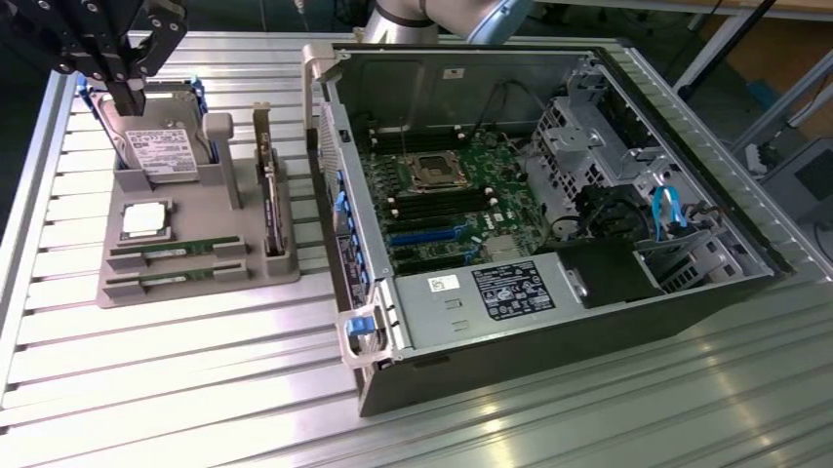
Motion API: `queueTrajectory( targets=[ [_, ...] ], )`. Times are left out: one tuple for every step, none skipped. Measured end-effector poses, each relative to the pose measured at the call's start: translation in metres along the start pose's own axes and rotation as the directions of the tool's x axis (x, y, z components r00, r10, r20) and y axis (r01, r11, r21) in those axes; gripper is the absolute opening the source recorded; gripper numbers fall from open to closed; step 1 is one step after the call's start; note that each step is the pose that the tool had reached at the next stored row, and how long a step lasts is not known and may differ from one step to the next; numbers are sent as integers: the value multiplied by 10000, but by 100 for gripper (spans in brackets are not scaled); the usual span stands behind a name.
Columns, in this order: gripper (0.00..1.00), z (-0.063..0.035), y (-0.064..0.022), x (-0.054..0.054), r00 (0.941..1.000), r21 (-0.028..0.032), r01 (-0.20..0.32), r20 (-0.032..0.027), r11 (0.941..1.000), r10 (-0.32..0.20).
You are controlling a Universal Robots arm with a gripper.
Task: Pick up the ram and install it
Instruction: 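Pick up the ram and move it above insertion slot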
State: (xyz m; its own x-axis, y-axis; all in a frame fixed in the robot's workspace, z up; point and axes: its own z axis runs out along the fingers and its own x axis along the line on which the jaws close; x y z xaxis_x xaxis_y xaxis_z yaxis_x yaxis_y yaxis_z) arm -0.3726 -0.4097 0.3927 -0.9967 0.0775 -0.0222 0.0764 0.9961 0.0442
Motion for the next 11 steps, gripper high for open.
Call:
queueTrajectory(
  targets=[
    [11,0,0,0,10000,1,0,0,10000,0],
    [11,-1,0,0,10000,1,0,-1,10000,0],
    [11,0,0,0,10000,0,0,0,10000,0],
    [11,0,0,0,10000,0,0,0,10000,0],
    [11,0,0,0,10000,0,1,0,10000,-1],
    [11,0,0,0,10000,1,1,0,10000,-1],
    [11,0,0,0,10000,1,0,-1,10000,0],
    [11,0,0,0,10000,0,0,-1,10000,0],
    [11,0,0,0,10000,0,0,0,10000,0],
    [11,0,0,0,10000,0,0,0,10000,0],
    [11,0,0,0,10000,0,1,0,10000,-1]
  ],
)
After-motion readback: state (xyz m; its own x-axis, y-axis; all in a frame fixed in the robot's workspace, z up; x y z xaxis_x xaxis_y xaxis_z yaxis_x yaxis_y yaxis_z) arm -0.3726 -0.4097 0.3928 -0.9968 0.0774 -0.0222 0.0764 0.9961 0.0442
